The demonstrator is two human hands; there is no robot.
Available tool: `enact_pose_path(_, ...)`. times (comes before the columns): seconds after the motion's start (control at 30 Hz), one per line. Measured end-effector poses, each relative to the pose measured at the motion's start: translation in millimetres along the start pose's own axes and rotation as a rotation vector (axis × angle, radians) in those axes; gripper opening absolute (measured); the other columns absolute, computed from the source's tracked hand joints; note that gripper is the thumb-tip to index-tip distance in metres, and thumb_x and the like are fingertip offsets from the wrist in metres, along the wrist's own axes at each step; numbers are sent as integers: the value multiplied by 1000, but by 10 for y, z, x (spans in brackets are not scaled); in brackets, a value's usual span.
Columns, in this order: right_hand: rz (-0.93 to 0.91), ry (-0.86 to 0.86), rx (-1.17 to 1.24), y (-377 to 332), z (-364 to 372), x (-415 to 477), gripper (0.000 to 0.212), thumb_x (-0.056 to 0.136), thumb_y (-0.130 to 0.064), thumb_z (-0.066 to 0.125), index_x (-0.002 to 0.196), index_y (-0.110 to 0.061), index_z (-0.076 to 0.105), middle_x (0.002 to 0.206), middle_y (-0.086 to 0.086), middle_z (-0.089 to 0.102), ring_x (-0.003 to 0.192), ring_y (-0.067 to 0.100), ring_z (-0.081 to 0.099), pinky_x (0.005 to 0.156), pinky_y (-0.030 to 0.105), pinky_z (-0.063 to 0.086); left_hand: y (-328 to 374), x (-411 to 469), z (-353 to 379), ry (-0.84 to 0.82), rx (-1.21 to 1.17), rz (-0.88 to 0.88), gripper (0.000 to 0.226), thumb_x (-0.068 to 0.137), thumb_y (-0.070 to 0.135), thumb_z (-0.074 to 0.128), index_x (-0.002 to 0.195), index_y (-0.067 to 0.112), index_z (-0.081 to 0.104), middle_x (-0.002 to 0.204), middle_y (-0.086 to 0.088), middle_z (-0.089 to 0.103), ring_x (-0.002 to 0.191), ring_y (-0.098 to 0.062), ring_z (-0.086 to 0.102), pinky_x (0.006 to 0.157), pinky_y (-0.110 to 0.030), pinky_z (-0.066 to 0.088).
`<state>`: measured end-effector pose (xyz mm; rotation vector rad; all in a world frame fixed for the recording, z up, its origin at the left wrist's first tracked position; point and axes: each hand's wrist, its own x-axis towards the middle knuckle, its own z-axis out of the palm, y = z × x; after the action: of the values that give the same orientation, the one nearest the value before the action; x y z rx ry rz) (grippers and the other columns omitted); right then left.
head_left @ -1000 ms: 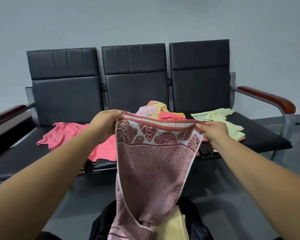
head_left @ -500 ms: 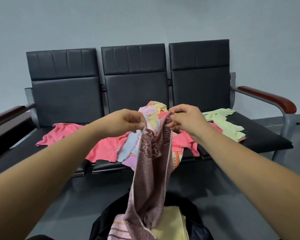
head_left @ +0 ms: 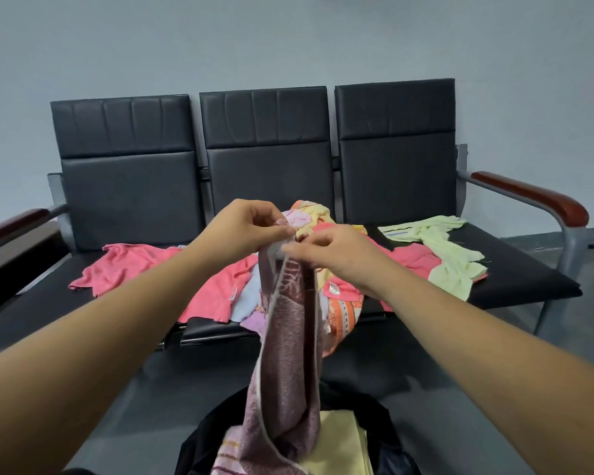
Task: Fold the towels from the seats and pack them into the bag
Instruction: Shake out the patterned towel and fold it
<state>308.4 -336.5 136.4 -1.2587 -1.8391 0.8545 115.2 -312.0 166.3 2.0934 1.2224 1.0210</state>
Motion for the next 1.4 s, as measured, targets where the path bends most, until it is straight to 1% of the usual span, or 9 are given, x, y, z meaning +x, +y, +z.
enact_pose_path(0.2,-42,138,-62,7,214,-4,42,87,-19,74,55,-5,50,50,2,34,45,8,27,49,26,22,18,0,14,-20,-24,18,22,83,35,81,82,14,75,78,-19,69,67,-17,52,68,-37,43)
enact_pose_path(0.37,18,108,190,100,124,3,49,80,-35,66,77,13,58,72,10,51,68,21,47,67,37,39,-209,-109,-98,-322,-14,-74,57,70,56,86,98,8,71,103,-26,66,87,-20,58,90,-48,48)
enact_pose_path(0.6,153,42,571,195,-77,-6,24,83,-16,58,100,0,62,95,19,57,89,32,55,87,50,49,-425,-220,-4,-389,-192,-104,34,84,34,74,91,1,69,92,-7,67,94,-14,61,107,-44,44)
enact_pose_path(0.73,161,33,752,272,-157,5,46,87,-8,60,118,26,53,110,29,60,100,35,60,102,51,50,-444,-278,89,-500,-204,-53,16,92,32,69,91,16,66,97,6,64,99,-9,58,101,-35,41)
enact_pose_path(0.9,128,77,686,283,-239,-24,24,92,8,50,103,29,56,96,30,64,86,33,66,74,34,58,-470,-312,336,-194,-572,-38,8,87,19,68,90,12,71,89,-4,66,84,-15,62,83,-28,53)
enact_pose_path(0.97,166,55,554,271,-277,-44,20,90,7,54,90,27,58,106,28,72,93,31,73,83,35,61,-474,-261,284,-35,-625,-13,10,86,17,64,82,21,73,80,-1,65,72,-13,60,72,-24,49)
enact_pose_path(1.1,201,42,521,316,-295,-55,15,91,8,53,92,18,63,109,24,73,100,28,73,89,36,61,-493,-229,151,-198,-362,-33,14,86,33,70,84,19,70,82,-4,63,75,-15,58,73,-29,47)
enact_pose_path(1.23,202,154,647,380,-349,-40,17,92,7,53,105,16,61,99,25,70,92,29,69,88,39,59,-545,-204,-55,-380,242,-82,71,64,81,70,74,12,60,74,10,53,67,-5,48,70,-28,39)
enact_pose_path(1.4,223,127,440,459,-369,-67,15,96,4,57,95,5,72,103,16,76,99,25,74,85,35,61,-621,-147,-184,-267,372,-122,34,80,56,75,74,24,66,100,6,58,101,-9,53,92,-31,43)
